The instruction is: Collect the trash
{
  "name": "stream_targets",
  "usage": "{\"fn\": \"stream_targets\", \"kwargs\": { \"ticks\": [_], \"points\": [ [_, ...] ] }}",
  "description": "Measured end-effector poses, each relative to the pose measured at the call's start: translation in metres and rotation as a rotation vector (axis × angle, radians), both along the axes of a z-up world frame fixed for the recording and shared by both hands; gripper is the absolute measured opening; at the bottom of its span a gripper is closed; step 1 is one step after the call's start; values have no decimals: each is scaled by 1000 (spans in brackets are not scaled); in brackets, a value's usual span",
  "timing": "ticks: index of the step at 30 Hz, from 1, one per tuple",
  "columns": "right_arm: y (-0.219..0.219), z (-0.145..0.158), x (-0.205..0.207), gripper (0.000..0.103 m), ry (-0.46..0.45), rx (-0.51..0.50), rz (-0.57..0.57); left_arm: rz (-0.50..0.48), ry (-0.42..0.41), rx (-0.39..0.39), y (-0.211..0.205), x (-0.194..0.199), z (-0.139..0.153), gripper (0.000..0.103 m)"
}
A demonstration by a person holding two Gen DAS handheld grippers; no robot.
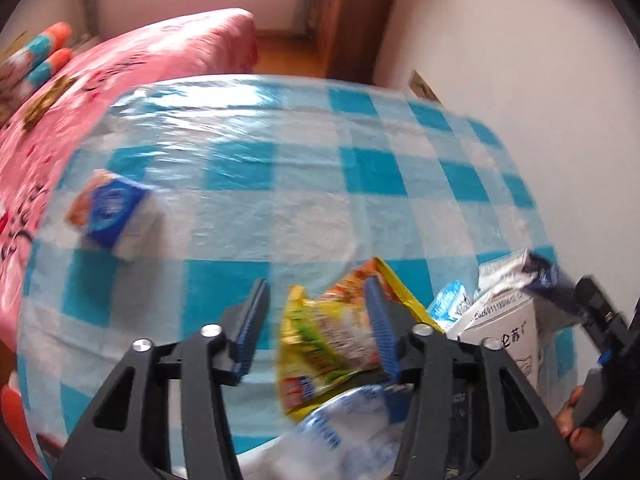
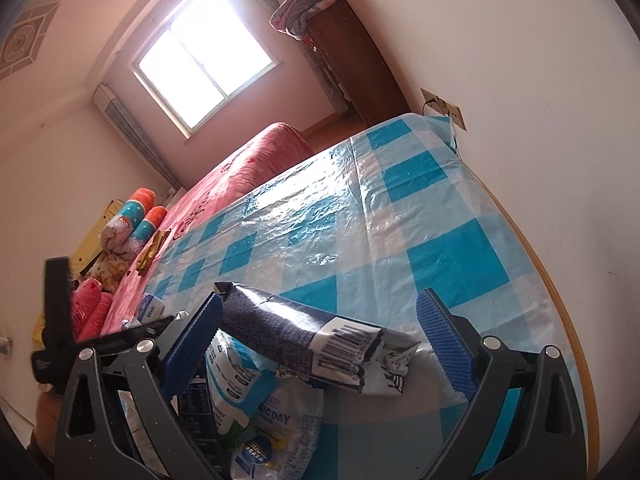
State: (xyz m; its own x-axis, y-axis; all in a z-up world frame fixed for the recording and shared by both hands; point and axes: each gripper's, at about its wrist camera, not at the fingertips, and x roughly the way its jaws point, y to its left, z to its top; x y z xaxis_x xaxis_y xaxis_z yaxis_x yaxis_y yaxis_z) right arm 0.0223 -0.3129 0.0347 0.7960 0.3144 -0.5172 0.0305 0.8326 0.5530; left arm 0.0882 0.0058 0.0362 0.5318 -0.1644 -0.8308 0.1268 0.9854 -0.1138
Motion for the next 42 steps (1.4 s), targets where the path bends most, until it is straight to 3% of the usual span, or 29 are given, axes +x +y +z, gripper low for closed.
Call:
{"fn": "stream_targets", "kwargs": {
  "ticks": [3,8,12,20,27,32,42],
  "points": [
    [0,0,0,96,0,0,6,73,-53,-7,27,-10,15,67],
    [2,0,-1,96,-4,-4,9,278,-99,-46,87,-1,28,69],
    [4,1,-2,96,-12,-14,12,375,-73,-100,113,19,20,69],
    [8,4,-4,96,-18,-34,14,470,13,-138,119,56,-6,69],
    [11,3,-1,96,-13,-42,34,468,47,-18,111,84,-16,69],
    [12,3,-2,96,-15,-48,39,431,35,93,99,87,-17,53],
    [21,4,-8,96,-19,-61,65,370,17,44,91,63,-15,52]
  ]
}}
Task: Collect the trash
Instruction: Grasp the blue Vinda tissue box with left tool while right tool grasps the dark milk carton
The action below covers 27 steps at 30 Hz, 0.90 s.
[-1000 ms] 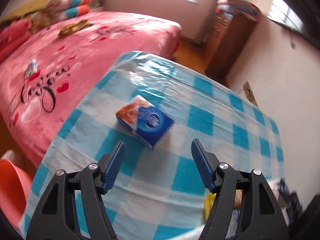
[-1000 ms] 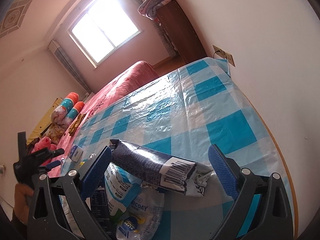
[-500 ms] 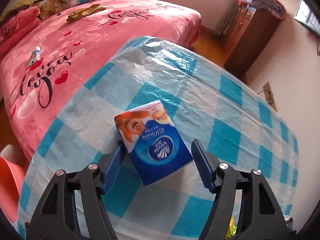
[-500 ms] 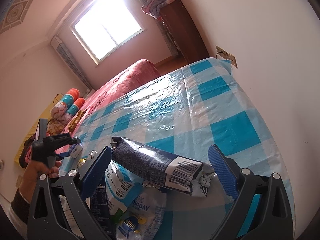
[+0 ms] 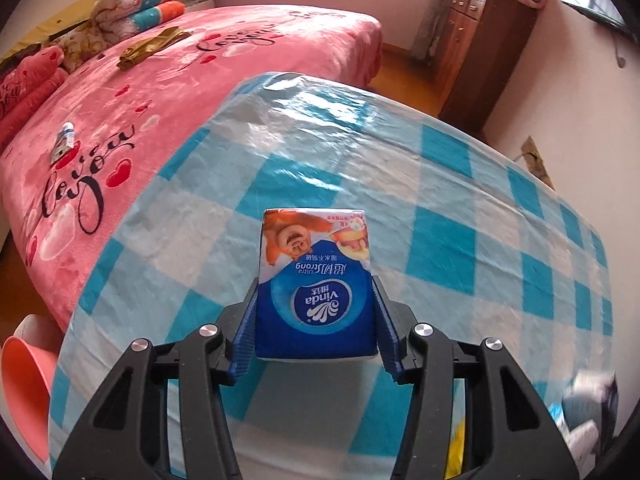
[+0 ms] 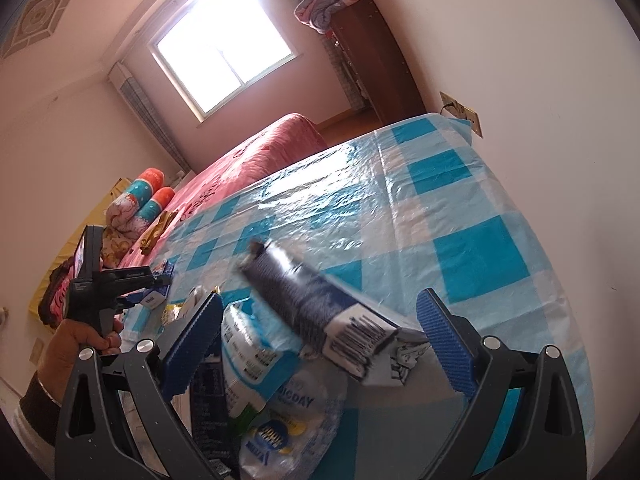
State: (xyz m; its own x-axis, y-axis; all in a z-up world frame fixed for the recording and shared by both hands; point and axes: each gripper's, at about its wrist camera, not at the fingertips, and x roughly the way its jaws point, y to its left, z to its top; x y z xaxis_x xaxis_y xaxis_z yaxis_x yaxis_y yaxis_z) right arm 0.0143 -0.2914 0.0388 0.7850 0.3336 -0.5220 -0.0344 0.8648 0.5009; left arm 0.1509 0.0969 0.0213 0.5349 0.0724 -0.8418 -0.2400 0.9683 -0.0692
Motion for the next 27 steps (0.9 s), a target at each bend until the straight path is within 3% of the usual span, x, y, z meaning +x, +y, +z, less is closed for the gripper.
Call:
{"fn": "stream_targets", "kwargs": {
  "ticks": [15,27],
  "points": [
    [41,6,-22,96,-48,-141,78,-145,-91,-27,-20,-71,25,52],
    [25,5,-16,96,-29,-190,-9,-199,-136,-63,-20,-122,40,52]
  ]
}}
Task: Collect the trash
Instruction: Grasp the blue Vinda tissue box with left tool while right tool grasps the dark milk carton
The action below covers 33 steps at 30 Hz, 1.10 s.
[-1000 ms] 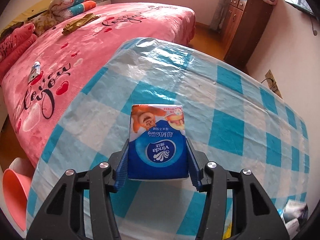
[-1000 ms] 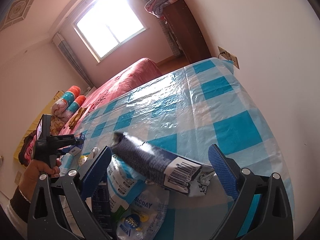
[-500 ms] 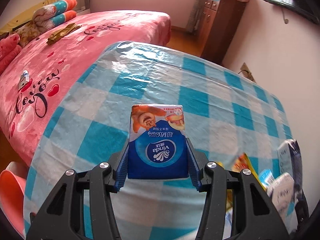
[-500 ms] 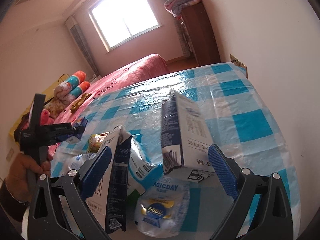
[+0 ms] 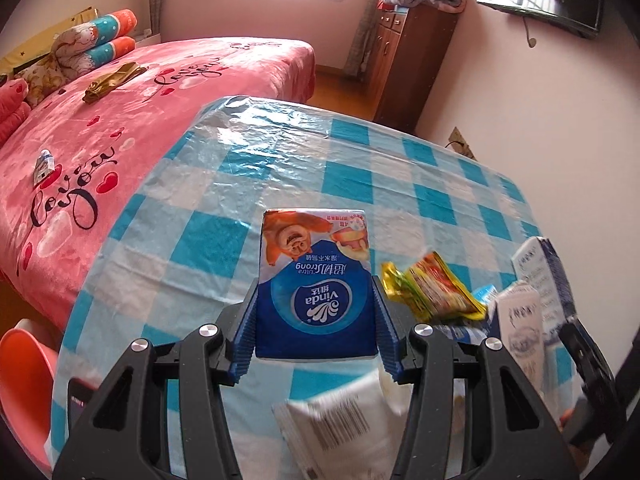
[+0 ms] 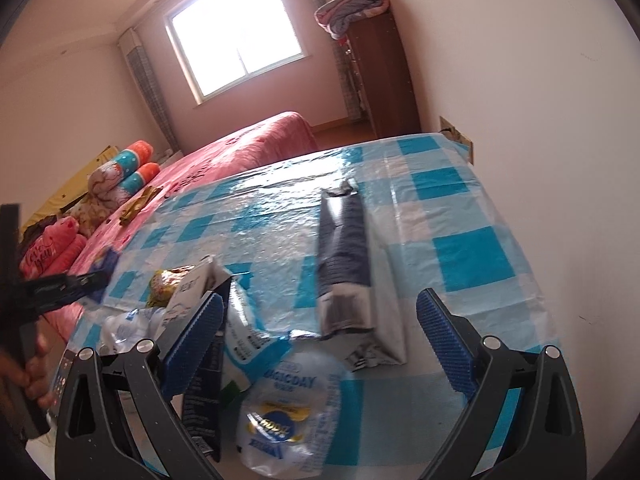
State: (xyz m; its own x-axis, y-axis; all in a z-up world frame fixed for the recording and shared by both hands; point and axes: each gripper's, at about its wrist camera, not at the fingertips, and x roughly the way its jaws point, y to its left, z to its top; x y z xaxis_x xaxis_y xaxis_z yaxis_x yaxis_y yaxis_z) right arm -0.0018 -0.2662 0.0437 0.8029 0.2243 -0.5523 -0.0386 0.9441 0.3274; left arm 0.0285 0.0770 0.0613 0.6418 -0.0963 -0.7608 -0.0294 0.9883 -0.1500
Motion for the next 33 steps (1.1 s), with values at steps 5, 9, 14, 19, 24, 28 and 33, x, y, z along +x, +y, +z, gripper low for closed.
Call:
{"fn": "stream_targets", "kwargs": {
  "ticks": [5,9,14,19,24,28,33],
  "points": [
    [-5,0,9,96,4,-32,-15,-23,-8,-19,1,-22,5,52],
    [-5,0,17,96,11,-59,-17,-39,-12,-19,4,-41,7,52],
    [-3,-1,25,90,26,-90,-15,-45,-6,-20,10,-58,6,52],
    [0,-2,30,75,42,-126,-30,-46,0,-31,19,-71,3,52],
    [-1,-3,30,59,46,-131,-44,-48,3,-41,26,-80,-2,52],
    [0,-4,29,50,53,-149,-56,-52,11,-57,32,-86,-7,52],
    [1,-5,28,34,67,-166,-66,-59,12,-83,42,-91,-8,52]
  ]
}}
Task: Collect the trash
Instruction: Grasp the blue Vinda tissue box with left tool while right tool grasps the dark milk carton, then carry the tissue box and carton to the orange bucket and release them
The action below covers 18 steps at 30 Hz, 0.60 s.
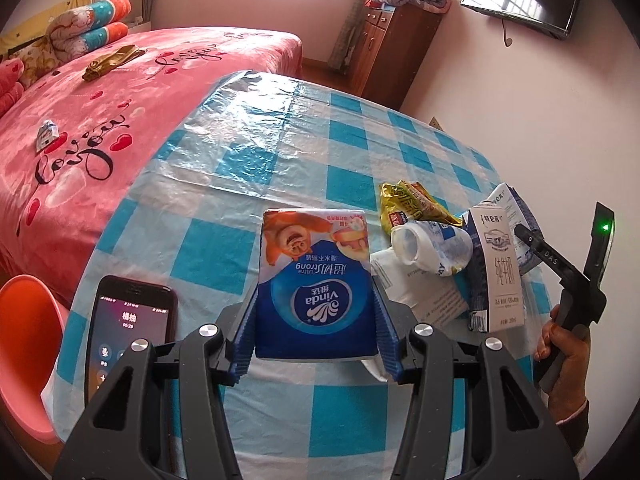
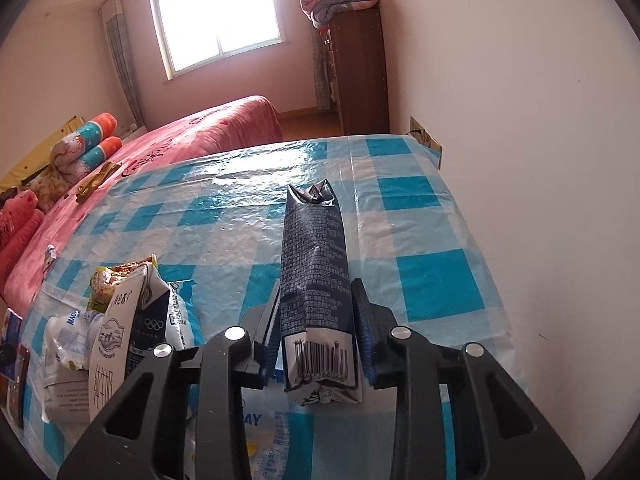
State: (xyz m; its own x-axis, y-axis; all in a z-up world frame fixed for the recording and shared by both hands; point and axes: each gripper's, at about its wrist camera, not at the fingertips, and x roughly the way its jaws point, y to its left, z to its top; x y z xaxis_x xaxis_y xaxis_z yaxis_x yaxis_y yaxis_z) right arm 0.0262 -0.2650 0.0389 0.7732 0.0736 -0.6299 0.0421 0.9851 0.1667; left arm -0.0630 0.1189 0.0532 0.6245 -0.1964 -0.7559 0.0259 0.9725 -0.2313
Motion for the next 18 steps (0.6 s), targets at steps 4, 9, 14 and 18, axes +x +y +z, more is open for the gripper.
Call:
{"fn": "stream_targets", "kwargs": {
  "ticks": [4,9,14,18],
  "points": [
    [0,2,-7,32,-17,9,-8,-10,-13,-5,6,-6,3,52],
    [-1,11,-18,31,-52,26,-13,-17,-29,-13,14,-11,7,52],
    [-2,28,-34,31,-79,41,-17,-24,-42,-28,21,-17,9,52],
    [-2,44,-49,31,-106,76,-10,-27,-60,-32,25,-25,14,52]
  ]
}}
